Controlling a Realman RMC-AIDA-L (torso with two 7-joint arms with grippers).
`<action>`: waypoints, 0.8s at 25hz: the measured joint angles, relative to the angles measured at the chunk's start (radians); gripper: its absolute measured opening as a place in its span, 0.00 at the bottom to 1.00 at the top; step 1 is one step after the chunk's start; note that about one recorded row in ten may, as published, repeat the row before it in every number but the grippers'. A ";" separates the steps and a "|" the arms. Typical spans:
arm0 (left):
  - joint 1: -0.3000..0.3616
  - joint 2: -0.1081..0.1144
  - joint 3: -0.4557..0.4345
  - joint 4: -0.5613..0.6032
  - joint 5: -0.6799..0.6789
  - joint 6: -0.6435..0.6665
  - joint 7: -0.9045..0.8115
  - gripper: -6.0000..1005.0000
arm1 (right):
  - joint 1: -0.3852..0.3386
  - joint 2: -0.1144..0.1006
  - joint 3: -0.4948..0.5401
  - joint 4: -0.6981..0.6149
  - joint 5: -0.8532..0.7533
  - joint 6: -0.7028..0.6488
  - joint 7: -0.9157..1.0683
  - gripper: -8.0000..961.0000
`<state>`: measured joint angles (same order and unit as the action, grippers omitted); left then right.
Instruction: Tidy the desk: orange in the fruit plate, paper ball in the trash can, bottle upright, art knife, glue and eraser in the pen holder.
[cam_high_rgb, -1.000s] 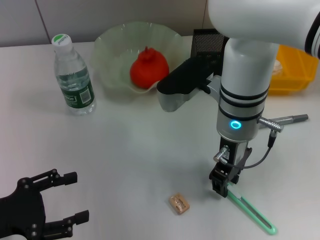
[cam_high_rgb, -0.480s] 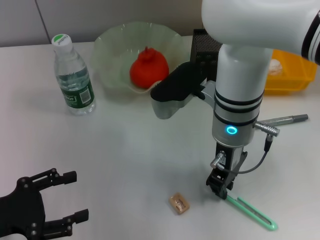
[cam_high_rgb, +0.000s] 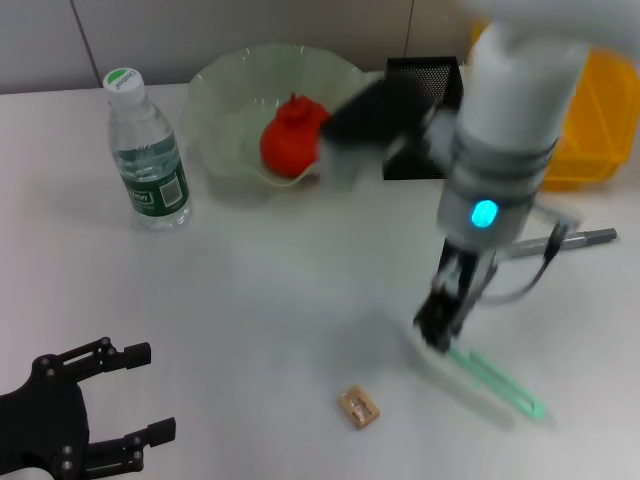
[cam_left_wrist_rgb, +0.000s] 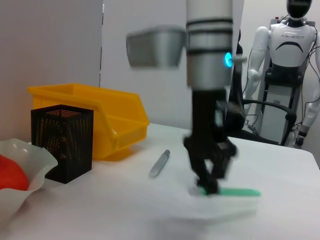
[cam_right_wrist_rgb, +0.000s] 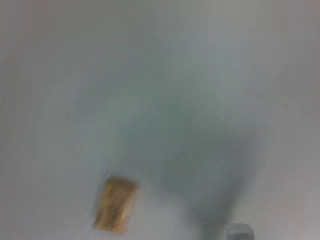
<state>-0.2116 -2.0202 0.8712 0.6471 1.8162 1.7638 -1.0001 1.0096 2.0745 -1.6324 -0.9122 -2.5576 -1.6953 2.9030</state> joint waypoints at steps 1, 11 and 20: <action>0.000 0.000 0.000 0.000 0.000 0.000 0.000 0.81 | -0.012 0.000 0.059 -0.045 -0.040 -0.024 -0.014 0.19; -0.008 0.000 0.000 -0.013 -0.002 -0.010 0.000 0.81 | -0.086 -0.025 0.473 -0.449 -0.182 -0.083 -0.183 0.20; -0.014 -0.006 -0.009 -0.014 -0.005 -0.027 0.000 0.81 | -0.089 -0.034 0.610 -0.484 -0.146 0.098 -0.322 0.22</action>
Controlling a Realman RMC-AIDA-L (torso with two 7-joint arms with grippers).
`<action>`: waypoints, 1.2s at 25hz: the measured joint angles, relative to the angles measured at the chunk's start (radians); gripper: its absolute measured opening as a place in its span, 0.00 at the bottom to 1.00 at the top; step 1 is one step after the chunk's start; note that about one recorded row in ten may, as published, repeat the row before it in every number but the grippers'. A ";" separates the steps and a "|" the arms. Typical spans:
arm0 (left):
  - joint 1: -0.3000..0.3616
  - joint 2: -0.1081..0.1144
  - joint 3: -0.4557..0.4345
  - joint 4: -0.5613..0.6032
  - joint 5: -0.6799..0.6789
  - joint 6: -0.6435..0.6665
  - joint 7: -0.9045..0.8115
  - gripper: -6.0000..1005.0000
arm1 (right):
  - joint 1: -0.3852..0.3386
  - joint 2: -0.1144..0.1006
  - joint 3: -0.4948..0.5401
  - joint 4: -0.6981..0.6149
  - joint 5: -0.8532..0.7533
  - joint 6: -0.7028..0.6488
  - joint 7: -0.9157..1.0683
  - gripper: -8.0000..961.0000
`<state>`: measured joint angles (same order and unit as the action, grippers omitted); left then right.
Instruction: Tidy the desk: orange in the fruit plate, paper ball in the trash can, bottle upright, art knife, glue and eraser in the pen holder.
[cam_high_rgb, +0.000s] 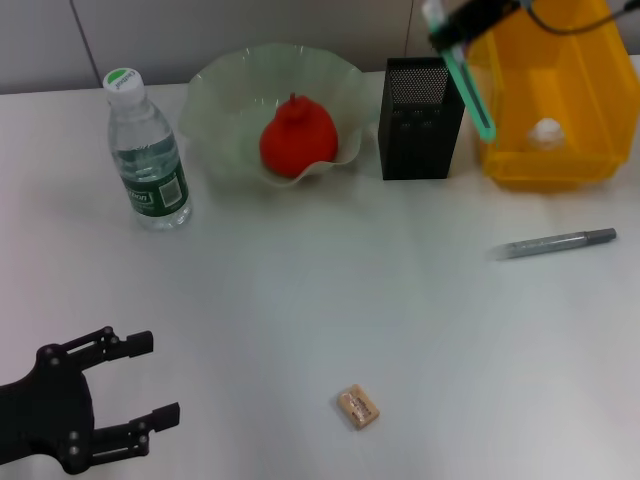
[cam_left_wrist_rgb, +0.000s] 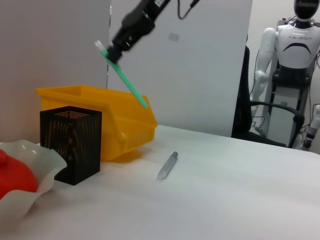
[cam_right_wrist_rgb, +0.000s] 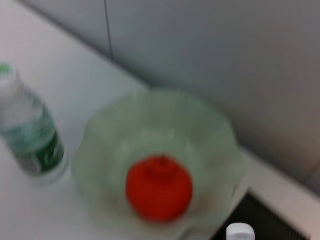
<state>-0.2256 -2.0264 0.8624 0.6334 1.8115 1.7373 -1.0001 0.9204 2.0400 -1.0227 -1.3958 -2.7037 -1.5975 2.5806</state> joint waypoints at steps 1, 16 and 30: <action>0.000 0.000 0.000 0.000 0.000 0.000 0.000 0.81 | -0.002 0.000 0.005 0.008 0.016 0.029 -0.016 0.22; -0.005 -0.009 -0.008 0.000 -0.002 -0.009 0.000 0.81 | 0.006 -0.010 0.011 0.275 0.138 0.418 -0.207 0.24; -0.005 -0.016 -0.025 0.000 0.001 -0.009 0.000 0.81 | -0.002 0.009 -0.003 0.430 0.180 0.571 -0.302 0.26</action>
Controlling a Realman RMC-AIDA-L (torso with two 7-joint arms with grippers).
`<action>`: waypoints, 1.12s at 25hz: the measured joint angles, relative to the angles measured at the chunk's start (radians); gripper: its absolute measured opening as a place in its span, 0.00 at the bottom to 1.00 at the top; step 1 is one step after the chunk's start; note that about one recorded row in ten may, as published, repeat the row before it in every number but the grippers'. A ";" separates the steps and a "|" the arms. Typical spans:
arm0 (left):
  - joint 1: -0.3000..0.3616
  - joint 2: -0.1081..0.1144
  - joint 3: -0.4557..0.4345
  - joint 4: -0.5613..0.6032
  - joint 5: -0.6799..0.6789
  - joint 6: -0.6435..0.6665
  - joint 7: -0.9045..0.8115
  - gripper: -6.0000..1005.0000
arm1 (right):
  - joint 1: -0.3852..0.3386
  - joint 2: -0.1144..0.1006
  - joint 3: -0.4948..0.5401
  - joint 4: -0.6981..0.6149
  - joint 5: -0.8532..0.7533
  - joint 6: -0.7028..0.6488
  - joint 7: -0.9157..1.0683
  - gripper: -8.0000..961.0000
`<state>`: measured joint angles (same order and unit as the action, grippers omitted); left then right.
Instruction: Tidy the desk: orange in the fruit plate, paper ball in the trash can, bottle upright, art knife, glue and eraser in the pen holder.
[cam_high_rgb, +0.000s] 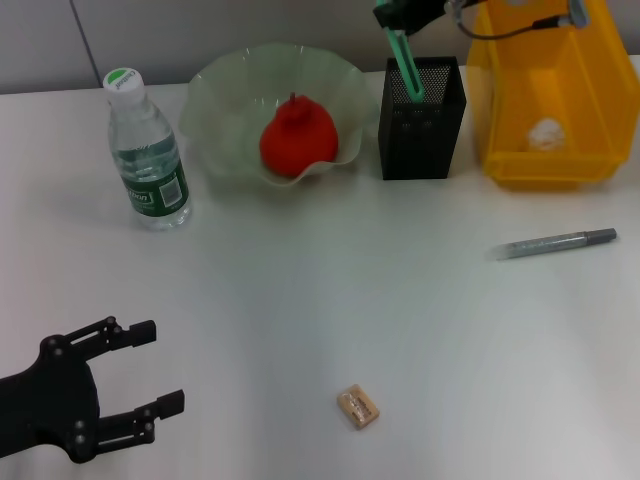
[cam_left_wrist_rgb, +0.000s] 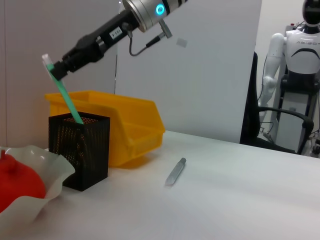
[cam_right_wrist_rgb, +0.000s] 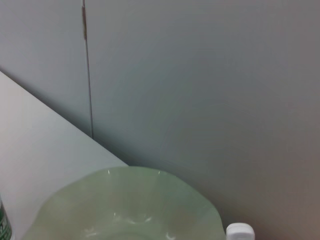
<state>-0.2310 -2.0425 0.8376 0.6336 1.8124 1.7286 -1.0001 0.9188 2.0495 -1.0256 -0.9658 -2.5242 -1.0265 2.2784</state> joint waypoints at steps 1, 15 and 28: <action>0.000 0.000 -0.002 0.000 0.001 0.000 0.000 0.81 | -0.004 0.002 0.000 0.002 0.000 0.004 0.000 0.26; -0.001 -0.001 -0.002 0.000 0.001 -0.003 0.000 0.81 | -0.067 0.028 0.000 0.007 0.001 0.042 0.030 0.28; -0.004 -0.002 -0.002 0.000 0.001 -0.003 0.000 0.81 | -0.076 0.029 0.008 -0.020 0.001 0.008 0.056 0.41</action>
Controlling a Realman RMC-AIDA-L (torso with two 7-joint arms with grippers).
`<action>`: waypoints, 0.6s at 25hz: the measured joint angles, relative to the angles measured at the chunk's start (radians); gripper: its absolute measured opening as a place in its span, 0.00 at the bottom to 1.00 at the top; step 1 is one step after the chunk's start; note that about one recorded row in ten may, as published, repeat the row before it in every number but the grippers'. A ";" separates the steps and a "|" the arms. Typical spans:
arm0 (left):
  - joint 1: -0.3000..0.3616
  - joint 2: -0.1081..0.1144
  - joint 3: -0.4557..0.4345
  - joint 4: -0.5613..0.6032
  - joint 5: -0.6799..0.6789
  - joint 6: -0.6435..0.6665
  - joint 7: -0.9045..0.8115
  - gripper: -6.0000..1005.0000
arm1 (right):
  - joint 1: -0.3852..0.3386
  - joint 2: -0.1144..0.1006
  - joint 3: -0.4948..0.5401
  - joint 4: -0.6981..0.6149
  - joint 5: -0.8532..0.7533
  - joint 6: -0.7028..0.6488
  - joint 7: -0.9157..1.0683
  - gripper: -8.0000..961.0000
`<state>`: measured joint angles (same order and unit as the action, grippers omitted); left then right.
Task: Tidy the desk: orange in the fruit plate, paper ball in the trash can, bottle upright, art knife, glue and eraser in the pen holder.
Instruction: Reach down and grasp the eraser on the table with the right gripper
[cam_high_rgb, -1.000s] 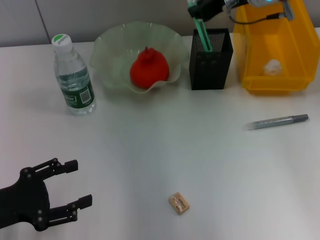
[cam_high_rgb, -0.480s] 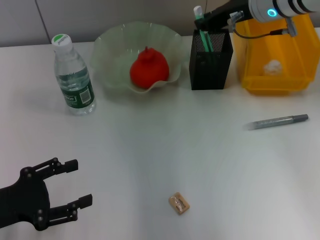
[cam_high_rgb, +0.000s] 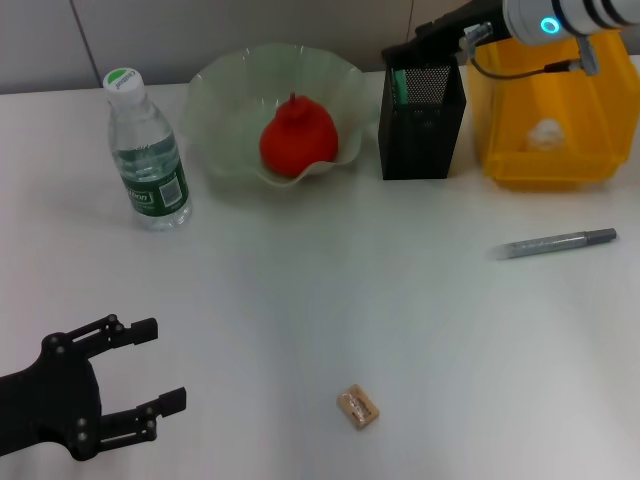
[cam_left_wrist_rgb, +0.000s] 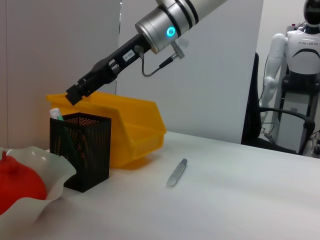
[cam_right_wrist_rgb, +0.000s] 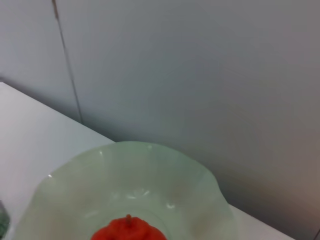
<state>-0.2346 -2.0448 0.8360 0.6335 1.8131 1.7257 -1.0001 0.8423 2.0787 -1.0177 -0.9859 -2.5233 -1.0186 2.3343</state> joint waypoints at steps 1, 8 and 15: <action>0.000 0.000 0.000 0.000 0.000 0.000 0.000 0.81 | 0.000 0.000 0.000 -0.019 0.000 -0.021 0.009 0.45; 0.000 0.001 0.000 0.000 0.000 0.004 0.000 0.81 | 0.003 -0.003 -0.018 -0.255 -0.022 -0.322 0.168 0.59; 0.000 0.007 0.001 0.000 0.002 0.010 0.000 0.81 | 0.057 -0.003 -0.113 -0.409 -0.139 -0.583 0.361 0.59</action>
<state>-0.2346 -2.0380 0.8369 0.6334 1.8148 1.7352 -1.0003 0.8990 2.0760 -1.1306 -1.3948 -2.6622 -1.6013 2.6951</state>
